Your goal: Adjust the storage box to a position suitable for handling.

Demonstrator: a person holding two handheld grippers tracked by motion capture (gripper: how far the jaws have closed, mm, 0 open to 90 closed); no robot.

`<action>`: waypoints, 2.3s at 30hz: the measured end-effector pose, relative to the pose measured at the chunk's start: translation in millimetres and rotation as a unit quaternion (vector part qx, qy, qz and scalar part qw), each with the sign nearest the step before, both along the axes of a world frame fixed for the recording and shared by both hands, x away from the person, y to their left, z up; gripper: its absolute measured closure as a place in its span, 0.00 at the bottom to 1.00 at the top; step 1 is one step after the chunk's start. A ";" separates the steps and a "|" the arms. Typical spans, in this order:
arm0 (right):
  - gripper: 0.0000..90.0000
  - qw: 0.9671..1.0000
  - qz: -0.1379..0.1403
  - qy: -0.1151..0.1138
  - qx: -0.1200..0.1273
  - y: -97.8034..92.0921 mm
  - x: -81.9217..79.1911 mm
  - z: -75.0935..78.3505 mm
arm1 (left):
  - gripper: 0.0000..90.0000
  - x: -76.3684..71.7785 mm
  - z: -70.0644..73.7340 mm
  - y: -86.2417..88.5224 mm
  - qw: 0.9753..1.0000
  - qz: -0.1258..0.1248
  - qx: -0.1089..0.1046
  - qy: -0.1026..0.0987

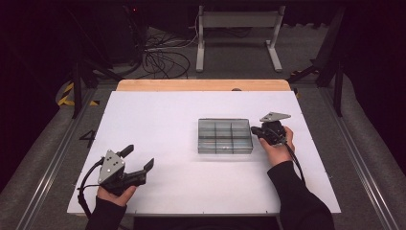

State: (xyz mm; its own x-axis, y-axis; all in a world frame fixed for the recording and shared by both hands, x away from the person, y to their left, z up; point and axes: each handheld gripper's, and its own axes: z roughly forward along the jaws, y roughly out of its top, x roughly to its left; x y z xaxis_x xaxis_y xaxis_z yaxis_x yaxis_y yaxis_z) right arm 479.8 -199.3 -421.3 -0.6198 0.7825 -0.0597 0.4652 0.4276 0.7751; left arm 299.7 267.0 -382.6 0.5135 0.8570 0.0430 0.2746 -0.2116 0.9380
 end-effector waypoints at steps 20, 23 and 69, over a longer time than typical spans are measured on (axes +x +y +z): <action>1.00 1.000 0.004 0.005 -0.002 0.7 -1.5 -1.6 | 0.99 72.7 1.5 -65.2 0.992 -0.045 0.066 0.101; 1.00 1.000 0.006 0.005 -0.001 0.1 -1.7 -1.8 | 0.99 85.9 -5.5 -77.1 0.990 -0.048 0.067 0.118; 1.00 0.999 0.016 0.026 0.011 11.1 -12.4 3.1 | 1.00 138.1 -40.4 -127.9 0.973 -0.041 0.082 0.210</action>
State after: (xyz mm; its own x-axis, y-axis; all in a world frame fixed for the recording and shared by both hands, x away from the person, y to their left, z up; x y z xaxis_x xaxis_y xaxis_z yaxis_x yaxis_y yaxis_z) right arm 467.4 -188.3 -418.2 -0.6468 0.7626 -0.0095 0.4914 0.4263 0.7595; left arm 437.8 139.1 -423.0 0.5812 0.8121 -0.0521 0.6025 -0.3864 0.6983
